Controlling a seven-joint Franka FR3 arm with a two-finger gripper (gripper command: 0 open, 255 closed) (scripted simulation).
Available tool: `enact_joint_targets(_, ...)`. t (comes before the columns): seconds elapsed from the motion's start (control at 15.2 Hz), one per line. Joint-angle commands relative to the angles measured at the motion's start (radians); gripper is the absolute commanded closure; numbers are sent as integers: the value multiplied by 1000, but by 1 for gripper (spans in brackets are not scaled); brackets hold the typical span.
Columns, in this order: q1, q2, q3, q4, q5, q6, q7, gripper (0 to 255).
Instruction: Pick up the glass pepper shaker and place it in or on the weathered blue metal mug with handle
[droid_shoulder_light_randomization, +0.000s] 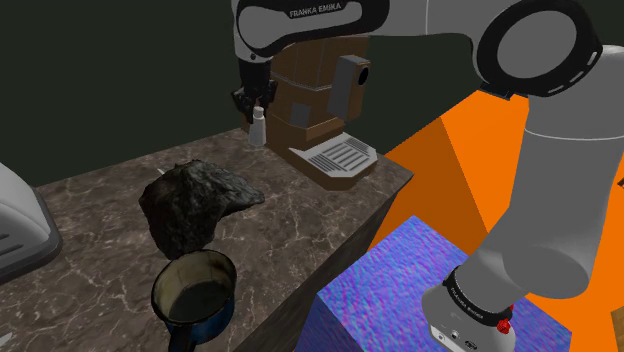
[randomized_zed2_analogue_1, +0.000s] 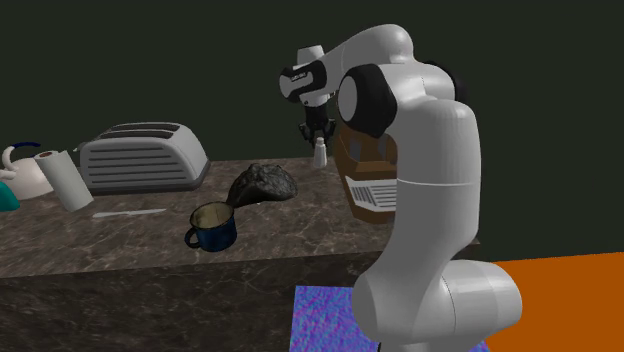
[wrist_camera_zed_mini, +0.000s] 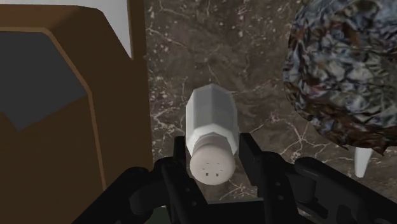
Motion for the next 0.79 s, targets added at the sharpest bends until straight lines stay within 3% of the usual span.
enact_joint_targets(0.0, 0, -6, 1, 18, 3, -24, -4, 255)
enact_joint_targets(0.73, 9, -9, 4, 162, 9, -169, -25, 255)
